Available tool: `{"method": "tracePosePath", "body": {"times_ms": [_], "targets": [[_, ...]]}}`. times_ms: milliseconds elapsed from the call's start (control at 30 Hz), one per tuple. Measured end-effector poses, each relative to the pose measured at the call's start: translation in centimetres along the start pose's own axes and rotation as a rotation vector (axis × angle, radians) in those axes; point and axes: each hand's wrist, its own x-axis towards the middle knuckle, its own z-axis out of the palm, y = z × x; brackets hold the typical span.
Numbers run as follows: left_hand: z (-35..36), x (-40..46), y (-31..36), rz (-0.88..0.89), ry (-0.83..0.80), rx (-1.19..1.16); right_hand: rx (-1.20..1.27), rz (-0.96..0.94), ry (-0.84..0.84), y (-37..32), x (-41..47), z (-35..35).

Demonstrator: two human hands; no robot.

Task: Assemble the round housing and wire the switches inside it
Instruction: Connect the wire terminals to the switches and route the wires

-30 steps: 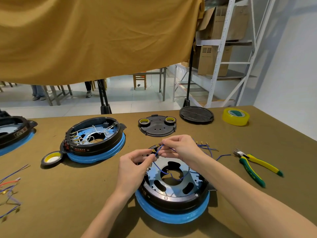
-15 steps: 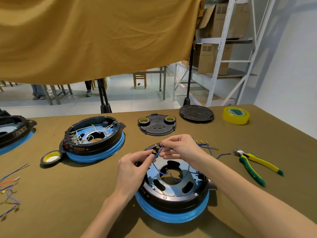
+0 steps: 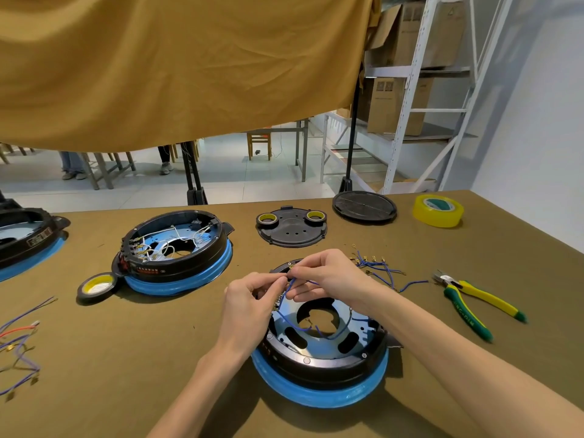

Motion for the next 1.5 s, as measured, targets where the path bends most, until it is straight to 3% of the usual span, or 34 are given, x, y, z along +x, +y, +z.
{"method": "tracePosePath", "body": {"times_ms": [200, 367, 467, 1500], "targets": [[-0.1, 0.2, -0.3, 0.011, 0.016, 0.106, -0.039, 0.100, -0.023, 0.0, 1.5, -0.3], [-0.5, 0.3, -2.0, -0.186, 0.058, 0.062, -0.398, 0.230, -0.170, -0.3, 2.7, -0.5], [-0.4, 0.1, -2.6, -0.235, 0.018, -0.003, -0.454, 0.234, -0.151, 0.2, 3.4, 0.0], [-0.3, 0.1, -3.9, -0.234, 0.032, -0.073, -0.376, 0.061, -0.111, 3.1, 4.8, -0.5]]}}
